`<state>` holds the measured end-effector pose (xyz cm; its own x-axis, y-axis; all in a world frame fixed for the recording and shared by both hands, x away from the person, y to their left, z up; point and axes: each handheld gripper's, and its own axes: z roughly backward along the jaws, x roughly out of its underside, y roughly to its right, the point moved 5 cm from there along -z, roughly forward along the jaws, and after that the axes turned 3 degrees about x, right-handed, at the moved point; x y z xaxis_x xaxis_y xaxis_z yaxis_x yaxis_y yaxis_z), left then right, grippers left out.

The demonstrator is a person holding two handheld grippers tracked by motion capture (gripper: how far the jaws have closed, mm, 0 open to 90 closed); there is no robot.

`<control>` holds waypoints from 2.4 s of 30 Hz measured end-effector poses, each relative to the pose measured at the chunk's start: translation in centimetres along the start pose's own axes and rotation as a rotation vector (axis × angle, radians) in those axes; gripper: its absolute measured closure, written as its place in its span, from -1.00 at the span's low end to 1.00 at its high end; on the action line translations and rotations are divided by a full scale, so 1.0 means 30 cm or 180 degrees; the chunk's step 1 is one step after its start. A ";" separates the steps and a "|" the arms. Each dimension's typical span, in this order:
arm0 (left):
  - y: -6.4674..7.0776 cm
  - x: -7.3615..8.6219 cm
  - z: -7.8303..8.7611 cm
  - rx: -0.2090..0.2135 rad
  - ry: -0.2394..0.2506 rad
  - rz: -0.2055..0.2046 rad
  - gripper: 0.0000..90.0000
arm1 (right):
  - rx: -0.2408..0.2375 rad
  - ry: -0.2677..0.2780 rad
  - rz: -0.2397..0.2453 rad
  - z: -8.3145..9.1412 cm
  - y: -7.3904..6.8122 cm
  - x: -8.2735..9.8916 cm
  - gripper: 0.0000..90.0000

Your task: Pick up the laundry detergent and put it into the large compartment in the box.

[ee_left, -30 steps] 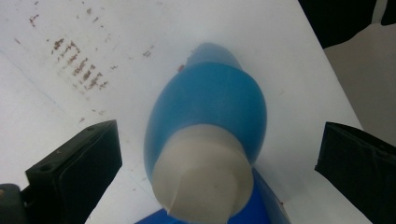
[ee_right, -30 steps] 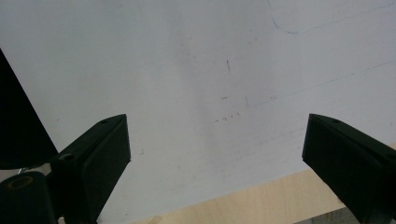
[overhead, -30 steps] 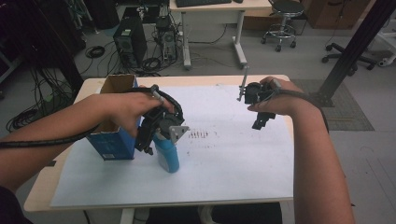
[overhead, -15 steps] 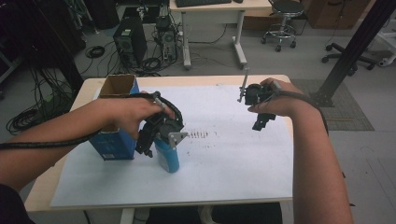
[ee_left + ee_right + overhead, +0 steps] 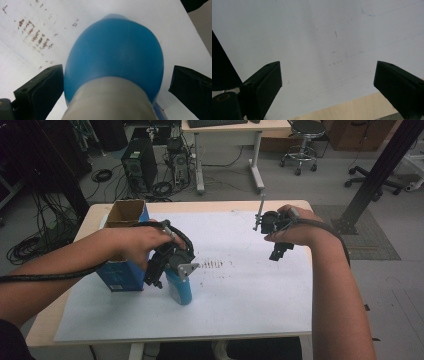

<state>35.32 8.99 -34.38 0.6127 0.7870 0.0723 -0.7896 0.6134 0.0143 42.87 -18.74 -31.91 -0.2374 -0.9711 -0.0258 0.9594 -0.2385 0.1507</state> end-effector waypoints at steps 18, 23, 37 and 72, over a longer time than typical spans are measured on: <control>-0.009 -0.007 0.006 0.0028 -0.0027 -0.0100 -0.68 | -0.0006 -0.0034 -0.0005 -0.008 -0.002 -0.004 -0.82; -0.014 -0.008 0.010 0.0023 -0.0010 -0.0083 -0.58 | -0.0005 -0.0024 0.0010 -0.008 0.001 -0.004 -0.82; -0.023 -0.010 0.008 0.0075 -0.0047 -0.0098 -0.38 | -0.0022 -0.0042 0.0005 -0.018 0.004 -0.001 -0.82; -0.035 -0.011 0.005 0.0054 -0.0090 -0.0255 -0.18 | -0.0033 -0.0040 0.0004 -0.037 0.006 -0.003 -0.81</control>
<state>35.95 8.08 -34.27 0.6729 0.7332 0.0984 -0.7388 0.6729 0.0382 43.22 -18.71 -32.97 -0.2381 -0.9712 -0.0131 0.9612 -0.2375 0.1404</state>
